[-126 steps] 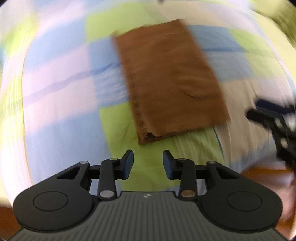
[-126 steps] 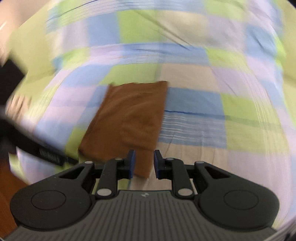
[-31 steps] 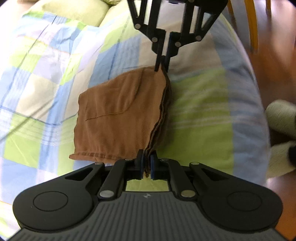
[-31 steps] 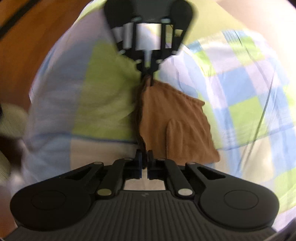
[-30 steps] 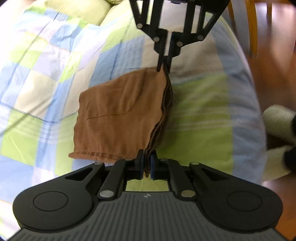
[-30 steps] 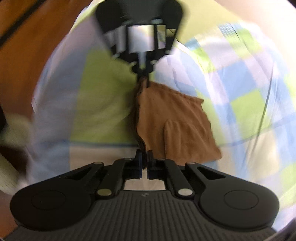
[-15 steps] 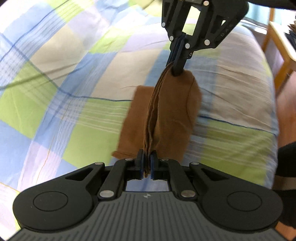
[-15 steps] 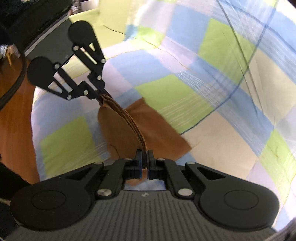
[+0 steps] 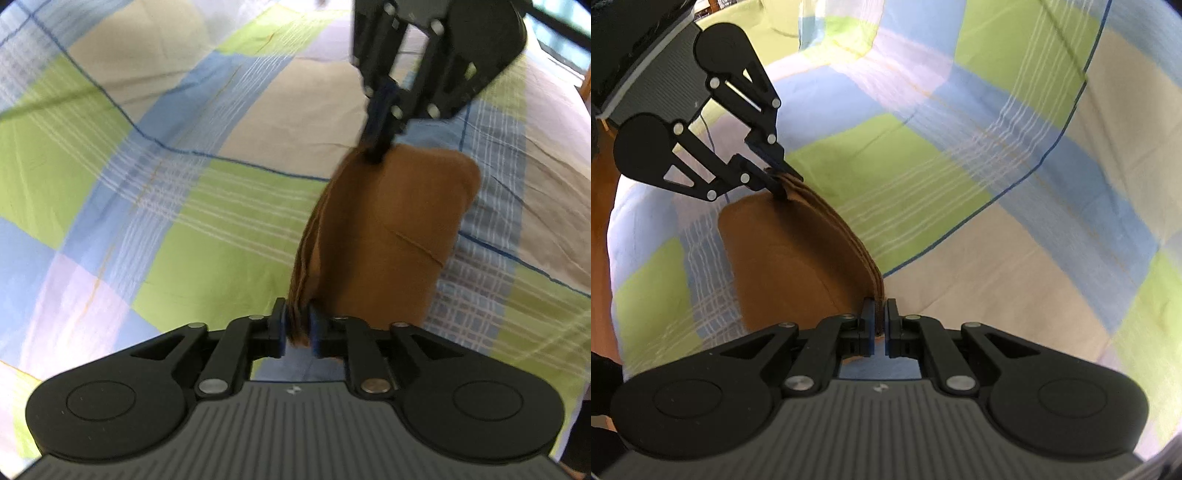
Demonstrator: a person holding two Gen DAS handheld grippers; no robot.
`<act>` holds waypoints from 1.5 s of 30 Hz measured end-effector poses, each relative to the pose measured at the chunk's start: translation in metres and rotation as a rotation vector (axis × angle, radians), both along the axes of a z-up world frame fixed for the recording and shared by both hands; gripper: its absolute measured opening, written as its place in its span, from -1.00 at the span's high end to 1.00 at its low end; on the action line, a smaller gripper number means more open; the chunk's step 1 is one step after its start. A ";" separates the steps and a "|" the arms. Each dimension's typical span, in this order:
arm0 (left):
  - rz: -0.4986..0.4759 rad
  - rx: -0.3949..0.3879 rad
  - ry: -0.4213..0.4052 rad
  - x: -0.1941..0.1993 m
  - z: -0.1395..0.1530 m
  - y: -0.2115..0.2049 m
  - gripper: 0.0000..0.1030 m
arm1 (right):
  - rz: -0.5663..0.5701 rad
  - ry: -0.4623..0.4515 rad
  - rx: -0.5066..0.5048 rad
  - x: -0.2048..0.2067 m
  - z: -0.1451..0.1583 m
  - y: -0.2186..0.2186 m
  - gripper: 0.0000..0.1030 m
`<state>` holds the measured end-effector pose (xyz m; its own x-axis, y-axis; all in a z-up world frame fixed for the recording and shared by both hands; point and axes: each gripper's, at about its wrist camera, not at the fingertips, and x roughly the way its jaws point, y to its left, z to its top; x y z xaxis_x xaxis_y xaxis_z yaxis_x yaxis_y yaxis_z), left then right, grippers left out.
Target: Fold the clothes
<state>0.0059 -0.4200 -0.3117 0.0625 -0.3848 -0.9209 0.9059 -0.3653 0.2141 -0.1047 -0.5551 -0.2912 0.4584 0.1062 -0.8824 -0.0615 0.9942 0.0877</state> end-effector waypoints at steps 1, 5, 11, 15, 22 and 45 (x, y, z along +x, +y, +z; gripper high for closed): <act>0.021 0.005 0.011 0.004 0.001 0.000 0.26 | -0.010 0.009 -0.008 0.001 -0.004 0.001 0.84; 0.148 -0.011 0.084 0.027 0.018 0.007 0.27 | -0.089 0.013 -0.064 0.001 -0.006 0.001 0.40; 0.110 -0.087 0.127 0.005 0.028 0.012 0.27 | -0.250 -0.148 -0.017 -0.027 0.031 0.018 0.41; 0.073 -0.097 0.119 -0.022 0.020 0.019 0.27 | -0.275 -0.176 -0.072 -0.044 0.033 0.056 0.48; 0.120 -0.111 0.114 -0.041 0.014 0.040 0.28 | -0.400 -0.137 0.029 -0.054 -0.004 0.057 0.53; 0.343 -0.040 0.154 -0.037 -0.008 0.039 0.28 | -0.627 -0.233 0.444 -0.151 -0.016 0.087 -0.09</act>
<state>-0.0308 -0.3807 -0.3193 0.0561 -0.4014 -0.9142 0.9968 -0.0291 0.0739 -0.2557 -0.4679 -0.3072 0.7164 0.0869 -0.6923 0.4313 0.7248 0.5373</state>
